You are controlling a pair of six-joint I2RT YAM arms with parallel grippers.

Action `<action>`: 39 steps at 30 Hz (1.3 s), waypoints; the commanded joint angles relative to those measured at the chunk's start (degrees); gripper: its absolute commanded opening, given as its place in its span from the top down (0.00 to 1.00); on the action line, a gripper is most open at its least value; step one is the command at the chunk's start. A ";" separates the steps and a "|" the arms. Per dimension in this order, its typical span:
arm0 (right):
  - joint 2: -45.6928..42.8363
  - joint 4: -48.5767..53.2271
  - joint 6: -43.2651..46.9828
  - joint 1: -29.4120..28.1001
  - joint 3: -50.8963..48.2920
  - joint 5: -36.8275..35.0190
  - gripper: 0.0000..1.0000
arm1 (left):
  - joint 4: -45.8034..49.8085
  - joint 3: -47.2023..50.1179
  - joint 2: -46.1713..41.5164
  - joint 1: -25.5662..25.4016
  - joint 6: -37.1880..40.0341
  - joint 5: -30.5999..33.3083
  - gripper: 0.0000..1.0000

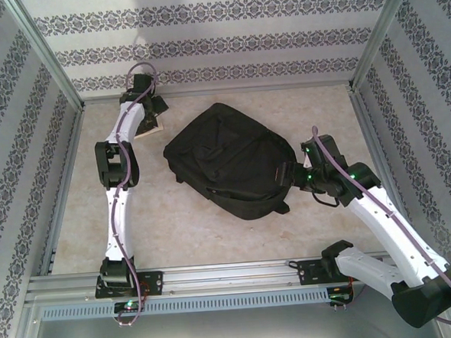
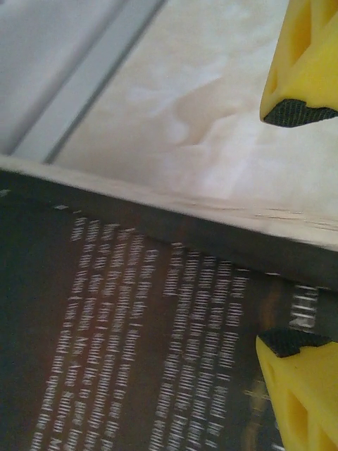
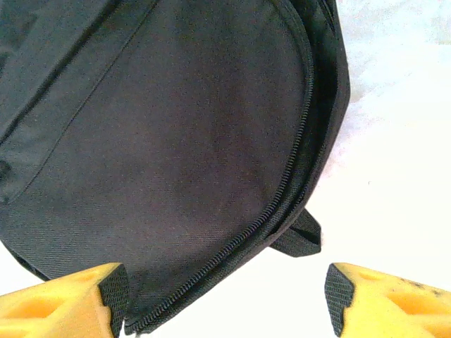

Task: Pack the student bag

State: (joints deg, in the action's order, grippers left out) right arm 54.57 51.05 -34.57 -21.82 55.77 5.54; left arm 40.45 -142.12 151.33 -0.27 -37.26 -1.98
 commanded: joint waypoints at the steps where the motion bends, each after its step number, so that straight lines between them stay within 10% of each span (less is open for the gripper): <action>1: -0.44 0.03 -0.93 0.64 -1.25 2.16 0.26 | 2.58 -4.66 3.60 2.41 -8.68 -2.31 0.24; 12: 1.35 -3.17 -1.51 3.18 0.22 4.86 0.25 | 16.67 1.70 2.29 2.34 -16.53 -3.13 0.23; 30: -2.47 -7.71 -5.71 3.01 0.55 8.64 0.26 | 2.05 75.59 -45.39 0.88 -28.49 -4.54 0.29; 39: 4.68 -11.02 -3.14 -4.80 4.77 11.13 0.26 | -4.62 92.53 -58.90 -14.68 -34.25 -10.88 0.30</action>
State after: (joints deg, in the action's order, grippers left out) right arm 56.60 42.59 -39.03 -23.66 57.95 14.83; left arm 39.29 -52.38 91.64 -8.71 -67.59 -6.70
